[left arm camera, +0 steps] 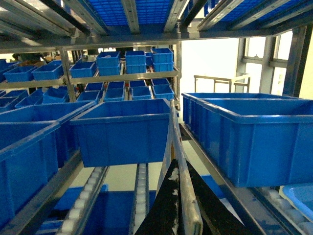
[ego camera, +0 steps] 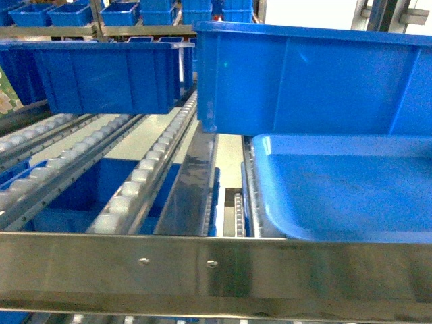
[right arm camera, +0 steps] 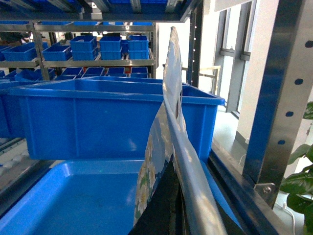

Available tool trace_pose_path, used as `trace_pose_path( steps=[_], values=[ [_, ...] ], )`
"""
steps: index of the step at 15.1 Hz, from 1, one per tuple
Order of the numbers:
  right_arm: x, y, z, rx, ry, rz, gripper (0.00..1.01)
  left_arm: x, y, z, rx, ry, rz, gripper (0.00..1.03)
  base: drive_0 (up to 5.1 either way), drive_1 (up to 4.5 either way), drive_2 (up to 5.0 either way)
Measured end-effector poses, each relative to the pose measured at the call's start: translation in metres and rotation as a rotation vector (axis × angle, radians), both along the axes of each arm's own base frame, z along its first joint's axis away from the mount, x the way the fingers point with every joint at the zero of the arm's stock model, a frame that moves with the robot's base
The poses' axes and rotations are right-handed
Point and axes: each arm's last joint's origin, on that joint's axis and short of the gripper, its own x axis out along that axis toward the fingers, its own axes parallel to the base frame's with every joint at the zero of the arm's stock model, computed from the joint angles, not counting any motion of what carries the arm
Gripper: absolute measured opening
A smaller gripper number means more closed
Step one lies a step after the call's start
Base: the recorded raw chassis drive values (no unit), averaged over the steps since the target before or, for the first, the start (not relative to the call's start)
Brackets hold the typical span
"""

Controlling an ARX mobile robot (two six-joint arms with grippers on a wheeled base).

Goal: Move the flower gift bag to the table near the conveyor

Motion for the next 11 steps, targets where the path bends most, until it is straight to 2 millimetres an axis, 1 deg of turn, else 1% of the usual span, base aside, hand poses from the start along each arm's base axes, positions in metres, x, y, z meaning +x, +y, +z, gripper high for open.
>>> trace_pose_path(
  steps=[11],
  values=[
    [0.0000,0.0000,-0.0001,0.000,0.001,0.000,0.02,-0.0002,0.0000,0.0003,0.000,-0.002,0.000,0.02,-4.8,1.38,3.5]
  ],
)
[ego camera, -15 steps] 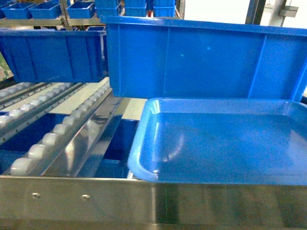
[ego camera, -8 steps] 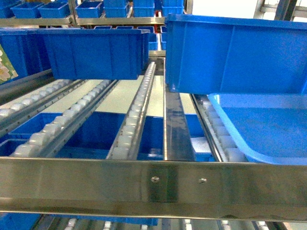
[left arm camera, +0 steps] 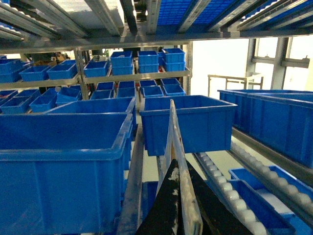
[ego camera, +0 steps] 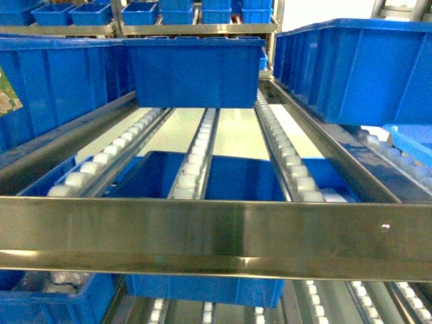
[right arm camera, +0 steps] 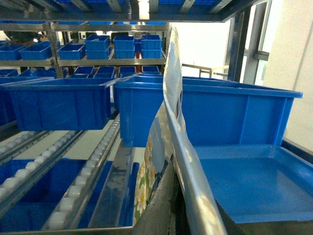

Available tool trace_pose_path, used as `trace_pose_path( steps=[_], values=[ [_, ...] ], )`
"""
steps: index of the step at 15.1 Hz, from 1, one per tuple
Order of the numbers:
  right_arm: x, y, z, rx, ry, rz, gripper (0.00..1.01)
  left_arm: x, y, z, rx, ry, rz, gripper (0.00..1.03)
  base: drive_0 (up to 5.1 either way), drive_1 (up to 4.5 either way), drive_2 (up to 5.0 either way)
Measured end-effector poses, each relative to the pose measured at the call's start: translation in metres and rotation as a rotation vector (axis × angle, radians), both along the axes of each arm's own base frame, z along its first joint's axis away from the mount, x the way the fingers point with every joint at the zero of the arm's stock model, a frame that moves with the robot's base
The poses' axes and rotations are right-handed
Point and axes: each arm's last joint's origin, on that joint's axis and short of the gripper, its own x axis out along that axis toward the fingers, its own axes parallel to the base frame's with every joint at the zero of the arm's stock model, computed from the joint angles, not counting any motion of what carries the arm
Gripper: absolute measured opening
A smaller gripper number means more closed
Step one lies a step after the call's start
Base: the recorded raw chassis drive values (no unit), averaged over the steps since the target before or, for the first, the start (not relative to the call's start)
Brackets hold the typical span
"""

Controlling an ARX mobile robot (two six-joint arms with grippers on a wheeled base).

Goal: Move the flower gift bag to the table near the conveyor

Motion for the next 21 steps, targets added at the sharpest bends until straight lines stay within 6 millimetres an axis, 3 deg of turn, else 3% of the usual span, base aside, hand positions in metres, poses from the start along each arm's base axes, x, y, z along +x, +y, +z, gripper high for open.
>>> trace_pose_path(
  steps=[21],
  values=[
    [0.0000,0.0001,0.0000,0.001,0.000,0.003,0.02,0.0004,0.0004,-0.0007,0.000,0.005,0.004,0.02,-4.6,1.42,3.7]
  ],
)
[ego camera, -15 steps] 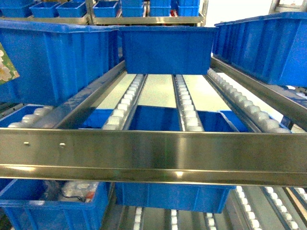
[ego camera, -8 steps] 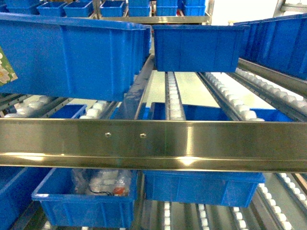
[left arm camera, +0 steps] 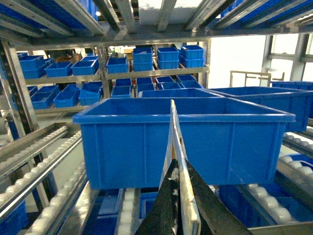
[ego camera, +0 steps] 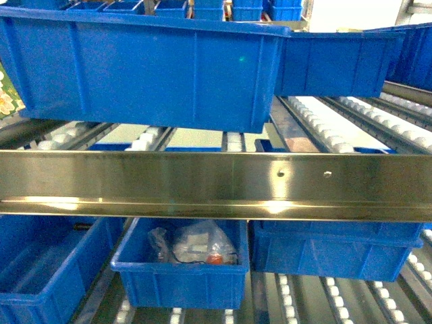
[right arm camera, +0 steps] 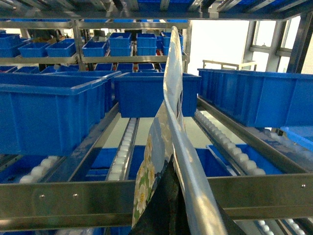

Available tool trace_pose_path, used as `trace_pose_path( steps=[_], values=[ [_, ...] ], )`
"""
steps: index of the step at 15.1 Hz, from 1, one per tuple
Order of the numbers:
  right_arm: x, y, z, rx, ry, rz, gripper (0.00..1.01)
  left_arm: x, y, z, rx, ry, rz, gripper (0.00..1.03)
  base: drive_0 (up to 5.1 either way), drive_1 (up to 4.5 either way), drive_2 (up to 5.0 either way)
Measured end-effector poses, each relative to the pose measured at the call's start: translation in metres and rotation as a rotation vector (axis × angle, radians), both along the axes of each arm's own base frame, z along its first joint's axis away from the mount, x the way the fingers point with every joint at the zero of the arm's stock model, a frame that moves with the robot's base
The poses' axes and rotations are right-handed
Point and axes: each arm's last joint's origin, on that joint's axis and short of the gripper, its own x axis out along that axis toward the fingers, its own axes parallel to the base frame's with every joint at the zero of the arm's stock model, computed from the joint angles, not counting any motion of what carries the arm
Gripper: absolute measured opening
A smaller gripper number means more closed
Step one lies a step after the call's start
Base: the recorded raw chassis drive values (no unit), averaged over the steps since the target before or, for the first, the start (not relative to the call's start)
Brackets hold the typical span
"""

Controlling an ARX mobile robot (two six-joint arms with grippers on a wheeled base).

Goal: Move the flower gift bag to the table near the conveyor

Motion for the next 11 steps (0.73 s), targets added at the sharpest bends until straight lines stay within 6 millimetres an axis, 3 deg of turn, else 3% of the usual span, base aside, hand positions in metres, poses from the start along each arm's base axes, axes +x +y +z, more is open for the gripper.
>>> trace_pose_path(
  steps=[11],
  values=[
    [-0.0001,0.0000,0.0003,0.000,-0.003,0.000,0.02,-0.0003,0.0000,0.0008,0.000,-0.006,0.000,0.02,-4.6,1.42,3.8]
  ],
)
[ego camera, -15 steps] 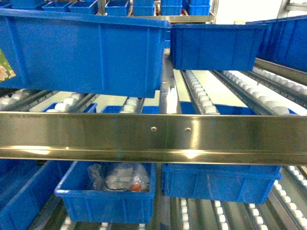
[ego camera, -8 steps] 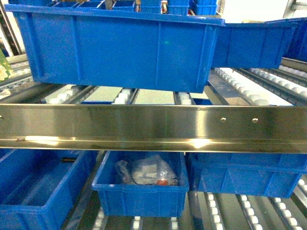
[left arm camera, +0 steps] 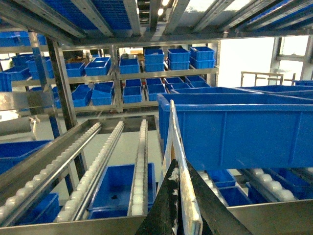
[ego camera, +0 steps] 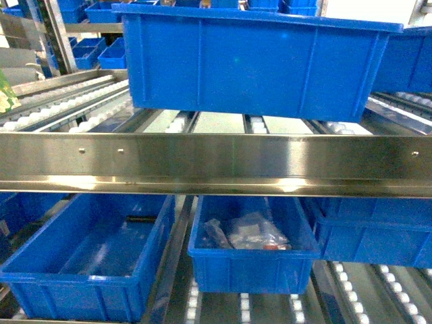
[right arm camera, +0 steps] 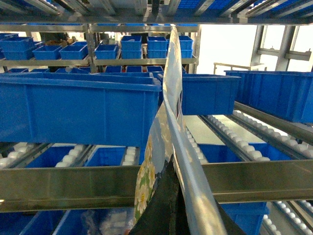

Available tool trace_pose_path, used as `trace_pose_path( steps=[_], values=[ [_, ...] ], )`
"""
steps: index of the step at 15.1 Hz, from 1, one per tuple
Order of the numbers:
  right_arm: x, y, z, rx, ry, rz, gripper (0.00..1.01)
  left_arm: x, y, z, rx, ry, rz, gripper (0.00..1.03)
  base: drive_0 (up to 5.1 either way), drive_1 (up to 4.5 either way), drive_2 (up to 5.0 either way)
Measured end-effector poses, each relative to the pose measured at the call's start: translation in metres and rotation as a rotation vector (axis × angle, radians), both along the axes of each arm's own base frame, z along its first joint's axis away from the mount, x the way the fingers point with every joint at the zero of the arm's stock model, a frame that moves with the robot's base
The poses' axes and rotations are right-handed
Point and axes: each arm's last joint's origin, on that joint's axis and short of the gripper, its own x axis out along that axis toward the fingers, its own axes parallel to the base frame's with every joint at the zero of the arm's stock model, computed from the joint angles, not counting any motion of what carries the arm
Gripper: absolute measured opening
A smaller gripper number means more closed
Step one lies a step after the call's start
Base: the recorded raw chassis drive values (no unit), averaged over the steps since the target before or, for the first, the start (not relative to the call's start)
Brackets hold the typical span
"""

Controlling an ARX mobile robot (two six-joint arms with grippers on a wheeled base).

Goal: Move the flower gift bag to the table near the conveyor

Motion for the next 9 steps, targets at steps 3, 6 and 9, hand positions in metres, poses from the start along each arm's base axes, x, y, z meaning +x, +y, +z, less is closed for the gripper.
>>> trace_pose_path(
  steps=[3,6,9],
  values=[
    [0.0000,0.0000,-0.0001,0.000,0.001,0.000,0.02,0.0000,0.0000,-0.0003,0.000,0.002,0.000,0.02,-4.6,1.42,3.8],
    [0.0001,0.0000,-0.0003,0.000,0.003,0.000,0.02,0.0001,0.0000,-0.0004,0.000,0.004,0.000,0.02,-4.6,1.42,3.8],
    [0.0001,0.0000,-0.0006,0.000,0.006,0.000,0.02,-0.0001,0.0000,-0.0002,0.000,0.003,0.000,0.02,-4.6,1.42,3.8]
  ],
)
